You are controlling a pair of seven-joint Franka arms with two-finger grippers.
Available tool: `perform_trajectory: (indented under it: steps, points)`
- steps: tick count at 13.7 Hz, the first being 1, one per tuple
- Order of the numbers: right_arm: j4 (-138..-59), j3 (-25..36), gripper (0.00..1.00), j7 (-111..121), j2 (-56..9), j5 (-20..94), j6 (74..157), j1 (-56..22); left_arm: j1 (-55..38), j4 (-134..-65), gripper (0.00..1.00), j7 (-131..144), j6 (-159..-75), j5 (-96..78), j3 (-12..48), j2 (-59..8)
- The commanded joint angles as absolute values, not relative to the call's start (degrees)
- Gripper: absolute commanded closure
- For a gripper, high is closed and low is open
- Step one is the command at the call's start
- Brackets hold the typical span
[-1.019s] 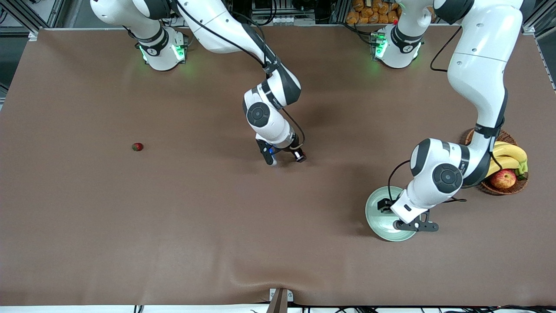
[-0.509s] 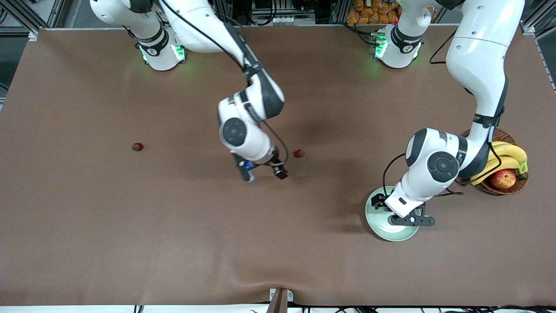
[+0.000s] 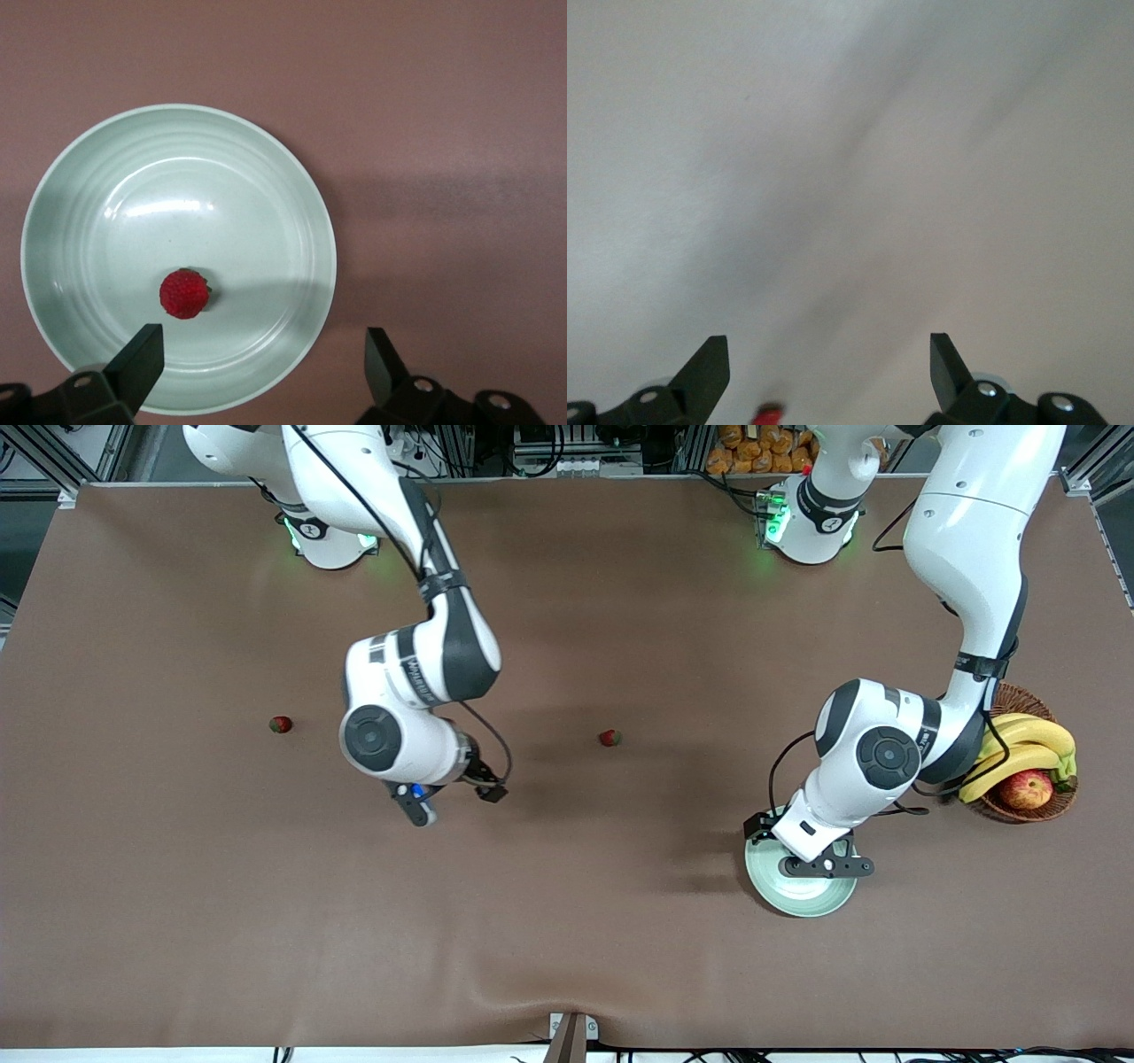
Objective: Collect all strawberries into plate
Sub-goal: 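Grasp the second strawberry with the left gripper while the right gripper reaches the third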
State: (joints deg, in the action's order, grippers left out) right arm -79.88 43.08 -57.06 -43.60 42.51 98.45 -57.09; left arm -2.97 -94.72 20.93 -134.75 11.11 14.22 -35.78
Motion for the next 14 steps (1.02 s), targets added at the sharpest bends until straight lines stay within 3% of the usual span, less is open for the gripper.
perform_trajectory:
  steps: [1, 4, 8, 11, 14]
  points:
    - [-81.0, 48.7, 0.0, -46.0, -43.1, 42.8, 92.2, -57.4, -3.2, -100.4, 0.0, 27.1, -134.2, 12.7, 16.9, -31.9]
    - [-83.7, 55.0, 0.0, -33.8, -43.1, 42.8, 87.5, -57.7, -3.2, -105.0, 0.0, 37.2, -134.2, 12.7, 21.4, -29.1]
    - [-91.5, 61.8, 0.0, -17.8, -43.1, 42.2, 88.2, -58.4, -3.3, -107.8, 0.0, 56.1, -134.3, 12.7, 29.1, -28.7]
    - [-99.7, 67.8, 0.0, -7.4, -43.2, 42.1, 92.5, -62.6, -4.4, -110.0, 0.0, 68.2, -134.8, 12.8, 32.9, -27.9]
    - [-107.8, 71.9, 0.0, 0.2, -43.2, 42.1, 97.8, -66.6, -7.8, -109.9, 0.0, 79.5, -138.7, 12.8, 33.0, -30.5]
